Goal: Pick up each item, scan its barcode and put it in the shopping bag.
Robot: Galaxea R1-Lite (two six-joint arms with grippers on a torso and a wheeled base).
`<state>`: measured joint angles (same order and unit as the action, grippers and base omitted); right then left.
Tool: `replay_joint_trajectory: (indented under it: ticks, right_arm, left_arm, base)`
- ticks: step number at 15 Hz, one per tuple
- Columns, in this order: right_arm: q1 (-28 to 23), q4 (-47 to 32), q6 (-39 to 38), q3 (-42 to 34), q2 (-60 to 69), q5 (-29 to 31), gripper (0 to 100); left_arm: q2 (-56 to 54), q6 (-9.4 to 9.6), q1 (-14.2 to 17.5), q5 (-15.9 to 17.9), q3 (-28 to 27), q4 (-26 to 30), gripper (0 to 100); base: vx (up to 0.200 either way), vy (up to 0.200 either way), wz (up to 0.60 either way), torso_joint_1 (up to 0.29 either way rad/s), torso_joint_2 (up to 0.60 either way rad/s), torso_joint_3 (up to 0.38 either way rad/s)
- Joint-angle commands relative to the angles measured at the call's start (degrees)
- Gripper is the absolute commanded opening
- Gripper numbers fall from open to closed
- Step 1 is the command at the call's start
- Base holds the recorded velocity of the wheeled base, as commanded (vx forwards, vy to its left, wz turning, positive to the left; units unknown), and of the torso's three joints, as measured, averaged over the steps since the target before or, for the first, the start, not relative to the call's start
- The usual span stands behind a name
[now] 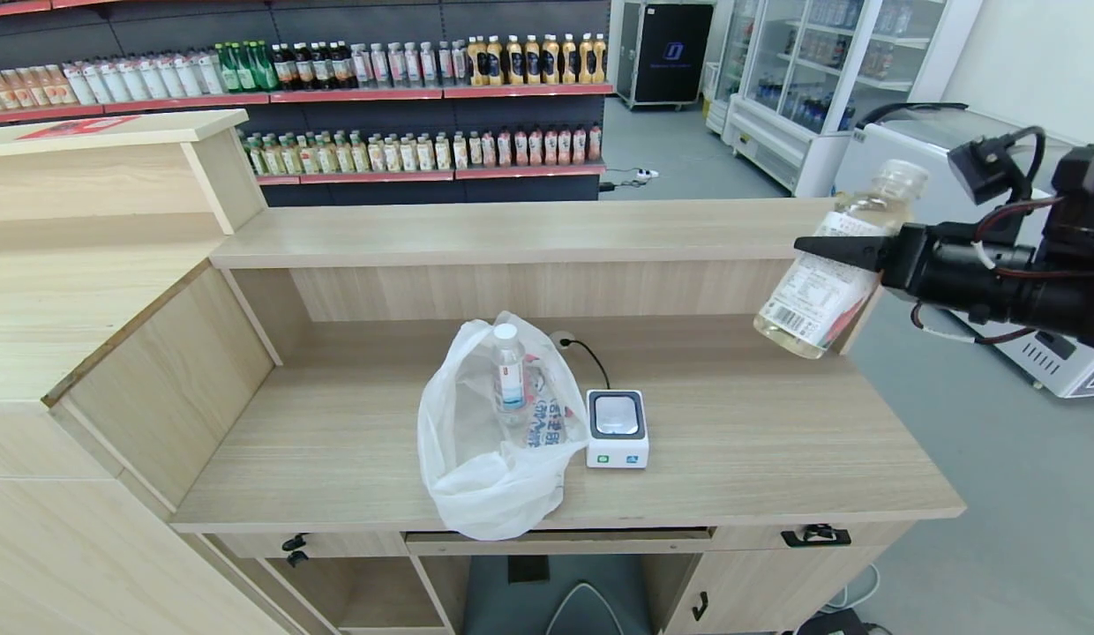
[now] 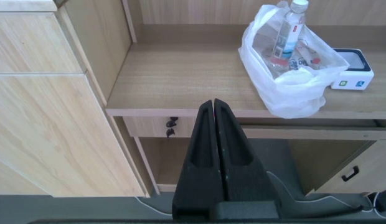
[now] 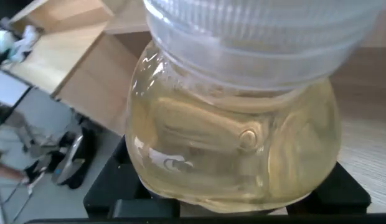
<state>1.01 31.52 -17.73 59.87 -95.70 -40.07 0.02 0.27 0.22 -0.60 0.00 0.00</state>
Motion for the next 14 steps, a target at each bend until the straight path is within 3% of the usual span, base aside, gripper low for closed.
replay_joint_trajectory:
  ticks: [1,5,11,14]
  right_arm:
    - [4.09,-5.86,-0.73,-0.10,10.79,-5.19,0]
    - [9.10,-15.97,-0.73,-3.00,19.67,-7.13,0]
    - [17.80,-16.23,-1.70,-6.96,23.10,-6.25,0]
    - [19.64,-15.79,-9.43,-4.23,22.57,-6.60,0]
  left_arm:
    - [-0.02,0.00,0.04,-0.02,0.00,0.00,0]
    - [-0.02,0.00,0.04,-0.02,0.00,0.00,0]
    - [-0.02,0.00,0.04,-0.02,0.00,0.00,0]
    - [-0.02,0.00,0.04,-0.02,0.00,0.00,0]
  base:
    - [0.000,0.000,0.00,0.000,0.00,0.000]
    - [0.000,0.000,0.00,0.000,0.00,0.000]
    - [0.000,0.000,0.00,0.000,0.00,0.000]
    - [0.000,0.000,0.00,0.000,0.00,0.000]
